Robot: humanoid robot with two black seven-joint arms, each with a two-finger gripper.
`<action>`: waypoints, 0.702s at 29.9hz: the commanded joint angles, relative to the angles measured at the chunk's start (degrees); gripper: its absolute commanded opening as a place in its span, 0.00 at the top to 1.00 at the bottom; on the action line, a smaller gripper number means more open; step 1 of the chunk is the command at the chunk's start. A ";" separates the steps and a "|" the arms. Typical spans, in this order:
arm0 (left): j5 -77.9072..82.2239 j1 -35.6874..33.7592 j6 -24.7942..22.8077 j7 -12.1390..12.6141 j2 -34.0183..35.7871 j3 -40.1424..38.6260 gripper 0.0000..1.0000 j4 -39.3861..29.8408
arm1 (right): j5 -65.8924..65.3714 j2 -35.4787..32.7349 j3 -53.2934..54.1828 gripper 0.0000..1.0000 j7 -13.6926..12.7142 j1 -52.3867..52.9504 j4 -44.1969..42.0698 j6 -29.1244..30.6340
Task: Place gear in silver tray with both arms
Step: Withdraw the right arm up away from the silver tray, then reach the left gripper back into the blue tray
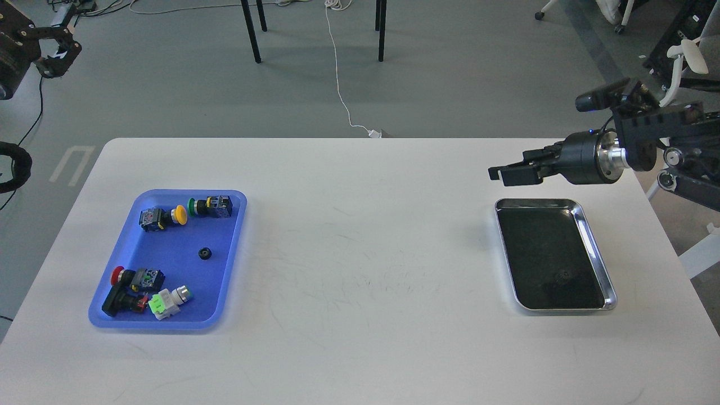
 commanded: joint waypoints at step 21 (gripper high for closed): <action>80.54 0.72 -6.41 1.85 -2.22 5.34 0.02 -20.93 | 52.01 16.95 39.91 0.01 -0.06 -18.00 -23.96 -1.07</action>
